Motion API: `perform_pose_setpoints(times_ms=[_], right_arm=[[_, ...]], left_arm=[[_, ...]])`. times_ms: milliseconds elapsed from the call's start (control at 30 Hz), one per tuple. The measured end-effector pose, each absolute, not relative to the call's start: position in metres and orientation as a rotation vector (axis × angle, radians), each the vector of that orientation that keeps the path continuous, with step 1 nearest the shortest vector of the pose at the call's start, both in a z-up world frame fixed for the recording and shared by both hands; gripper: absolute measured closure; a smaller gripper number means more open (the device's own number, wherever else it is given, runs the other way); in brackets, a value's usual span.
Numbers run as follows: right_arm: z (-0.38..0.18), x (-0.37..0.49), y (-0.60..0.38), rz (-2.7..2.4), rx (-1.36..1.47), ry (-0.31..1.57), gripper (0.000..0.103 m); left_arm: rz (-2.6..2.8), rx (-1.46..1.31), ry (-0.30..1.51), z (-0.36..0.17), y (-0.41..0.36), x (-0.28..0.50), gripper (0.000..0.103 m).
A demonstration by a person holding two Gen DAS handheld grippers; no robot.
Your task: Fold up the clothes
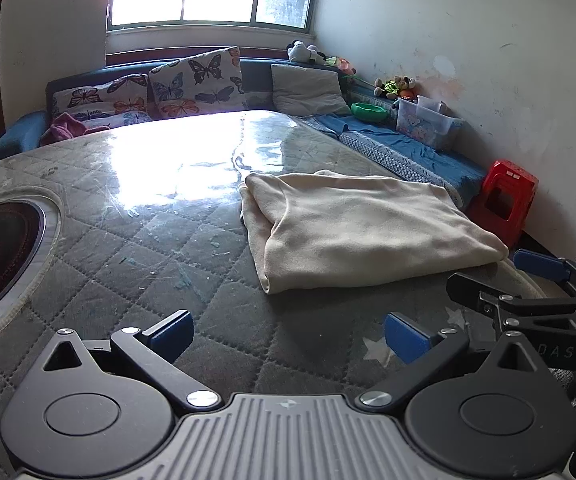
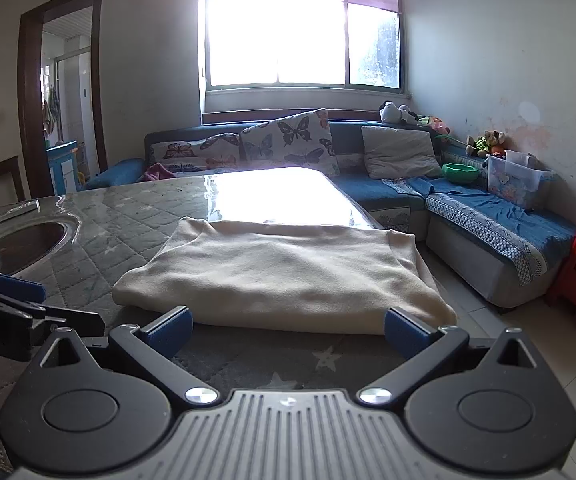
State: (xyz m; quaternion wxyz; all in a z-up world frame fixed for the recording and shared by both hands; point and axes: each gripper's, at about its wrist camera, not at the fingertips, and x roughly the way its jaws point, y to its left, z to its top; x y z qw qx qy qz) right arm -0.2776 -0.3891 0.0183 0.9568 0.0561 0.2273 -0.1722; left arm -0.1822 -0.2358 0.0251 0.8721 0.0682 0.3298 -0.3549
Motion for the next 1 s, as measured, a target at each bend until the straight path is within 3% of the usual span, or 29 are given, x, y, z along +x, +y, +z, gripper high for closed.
perform_pose_setpoints(times_ms=[1000], right_arm=[[0.01, -0.261, -0.399, -0.37, 0.157, 0.499, 0.0]], left_arm=[[-0.708, 0.181, 0.691, 0.025, -0.247, -0.164, 0.0]])
